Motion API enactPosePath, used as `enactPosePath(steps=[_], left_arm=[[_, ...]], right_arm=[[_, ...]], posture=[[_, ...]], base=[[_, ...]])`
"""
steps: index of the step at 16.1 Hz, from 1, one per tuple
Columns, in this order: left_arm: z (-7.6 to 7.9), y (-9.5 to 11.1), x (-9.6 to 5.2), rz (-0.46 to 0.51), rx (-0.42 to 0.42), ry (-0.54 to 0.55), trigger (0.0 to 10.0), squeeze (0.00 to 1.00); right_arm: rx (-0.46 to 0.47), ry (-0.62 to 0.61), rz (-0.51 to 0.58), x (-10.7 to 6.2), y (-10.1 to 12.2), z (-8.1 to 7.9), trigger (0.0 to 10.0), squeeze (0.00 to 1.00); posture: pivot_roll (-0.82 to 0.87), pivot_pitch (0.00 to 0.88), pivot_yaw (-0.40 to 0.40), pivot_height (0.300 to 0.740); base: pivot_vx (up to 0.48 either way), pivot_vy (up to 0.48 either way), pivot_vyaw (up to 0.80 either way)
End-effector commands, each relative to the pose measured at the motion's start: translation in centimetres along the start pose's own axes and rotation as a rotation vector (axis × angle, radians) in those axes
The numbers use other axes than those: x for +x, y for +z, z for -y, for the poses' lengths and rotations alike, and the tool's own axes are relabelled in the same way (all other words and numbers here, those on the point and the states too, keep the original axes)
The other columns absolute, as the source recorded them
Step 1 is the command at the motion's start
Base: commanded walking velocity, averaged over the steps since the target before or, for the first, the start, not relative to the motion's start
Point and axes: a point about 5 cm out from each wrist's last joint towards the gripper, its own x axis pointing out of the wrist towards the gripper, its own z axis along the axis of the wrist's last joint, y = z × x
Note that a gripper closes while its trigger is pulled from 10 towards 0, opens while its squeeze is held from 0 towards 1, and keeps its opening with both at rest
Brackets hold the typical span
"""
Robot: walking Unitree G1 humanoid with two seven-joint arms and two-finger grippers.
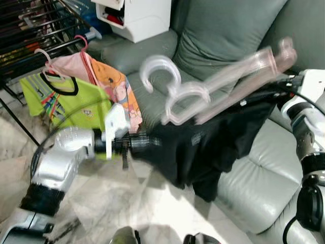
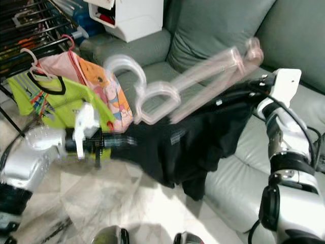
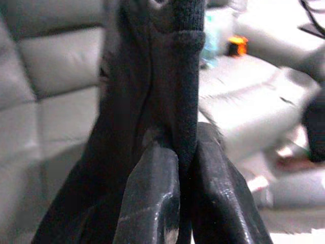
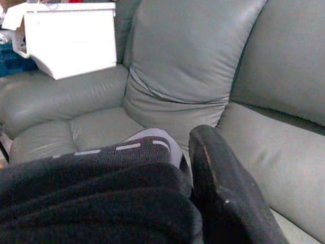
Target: Hang hanger
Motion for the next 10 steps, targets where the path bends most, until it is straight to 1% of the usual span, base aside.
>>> enactPosePath(steps=[1,3,4,5,6,7,8,9,10], left_arm=[[0.2,-1.9,-1.0,-0.101,-0.004,-0.021,0.0,0.0],[0.6,-3.6,-0.7,-0.183,-0.022,-0.069,0.0,0.0],[0.9,-4.5,-0.7,-0.241,-0.002,-0.099,0.0,0.0],[0.8,-4.8,-0.7,-0.246,-0.015,-0.091,0.0,0.0],[0.4,-5.5,-0.7,-0.263,-0.035,-0.062,0.0,0.0],[-0.2,-5.8,-0.7,-0.26,-0.035,-0.009,0.0,0.0],[-0.8,-5.7,-0.6,-0.207,-0.068,0.049,0.0,0.0],[-1.4,-5.5,-0.5,-0.162,-0.091,0.101,0.0,0.0],[-2.5,-5.1,-0.5,-0.099,-0.119,0.204,0.0,0.0]], right_arm=[[0.004,-0.091,0.091,0.2,2.7,1.4,0.0,0.0],[0.014,-0.073,0.101,0.5,2.8,1.1,0.0,0.0],[0.02,-0.059,0.107,0.6,2.9,0.9,0.0,0.0],[0.024,-0.058,0.118,0.6,3.1,0.9,0.0,0.0],[0.042,-0.061,0.163,0.5,3.7,1.1,0.0,0.0],[0.074,-0.049,0.226,0.4,4.5,1.2,0.0,0.0],[0.077,-0.037,0.256,0.3,5.0,1.2,0.0,0.0],[0.069,-0.029,0.257,0.3,4.9,1.1,0.0,0.0],[0.049,0.012,0.264,0.3,4.8,0.7,0.0,0.0]], posture=[[-0.06,0.045,0.012,0.74],[-0.07,0.046,0.014,0.74],[-0.07,0.045,0.014,0.74],[-0.07,0.045,0.015,0.74],[-0.07,0.045,0.016,0.74],[-0.07,0.045,0.019,0.74],[-0.07,0.045,0.019,0.74],[-0.07,0.045,0.019,0.74],[-0.08,0.045,0.016,0.74]], base=[[0.0,0.0,0.0],[0.0,0.0,0.0],[0.0,0.0,0.0],[0.0,0.0,0.0],[0.0,0.0,0.0],[0.0,0.0,0.0],[0.0,0.0,0.0],[0.0,0.0,0.0],[0.0,0.0,0.0]])
